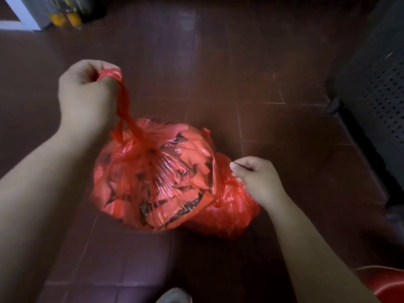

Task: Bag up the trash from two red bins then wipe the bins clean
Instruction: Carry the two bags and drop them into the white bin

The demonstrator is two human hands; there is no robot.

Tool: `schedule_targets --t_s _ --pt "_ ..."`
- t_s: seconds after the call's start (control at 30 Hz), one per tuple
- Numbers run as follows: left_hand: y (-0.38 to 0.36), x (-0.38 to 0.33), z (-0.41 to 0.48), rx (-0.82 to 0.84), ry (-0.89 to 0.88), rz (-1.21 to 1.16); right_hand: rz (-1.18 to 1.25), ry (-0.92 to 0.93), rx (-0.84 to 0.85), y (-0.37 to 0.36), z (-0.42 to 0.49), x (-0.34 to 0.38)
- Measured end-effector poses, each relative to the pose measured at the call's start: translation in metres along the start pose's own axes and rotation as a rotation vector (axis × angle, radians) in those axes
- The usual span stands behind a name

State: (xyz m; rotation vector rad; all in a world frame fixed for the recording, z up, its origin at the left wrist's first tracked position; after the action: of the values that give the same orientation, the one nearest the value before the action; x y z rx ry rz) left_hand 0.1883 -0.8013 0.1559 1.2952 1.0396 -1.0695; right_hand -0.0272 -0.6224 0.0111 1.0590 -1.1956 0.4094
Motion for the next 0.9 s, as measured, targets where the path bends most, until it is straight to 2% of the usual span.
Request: schedule_targets --t_s 0.23,0.47,0.7,0.9 --pt "0.048 0.015 0.002 -0.096 0.021 0.046 -0.111 -0.089 0.040 -0.039 -0.001 -0.027" --pt "0.103 0.019 -0.010 -0.181 0.045 0.054 -0.156 -0.088 0.081 -0.063 -0.008 -0.003" --pt "0.130 0.027 -0.025 -0.177 0.082 0.060 -0.233 -0.054 0.172 -0.070 -0.020 0.034" --pt "0.133 0.076 -0.032 -0.130 0.185 0.180 -0.312 -0.020 0.166 -0.055 -0.022 0.039"
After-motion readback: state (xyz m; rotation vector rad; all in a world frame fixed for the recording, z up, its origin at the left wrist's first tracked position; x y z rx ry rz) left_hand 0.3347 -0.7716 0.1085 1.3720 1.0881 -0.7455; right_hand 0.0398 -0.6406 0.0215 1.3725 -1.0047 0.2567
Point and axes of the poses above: each hand's wrist, its own z-axis towards the middle knuckle, its own y-axis out of the back of the hand, x = y × z, the point moved 4 cm from there along z, towards the middle knuckle, and after that the axes turned 12 degrees about y, right-handed, at the moved point
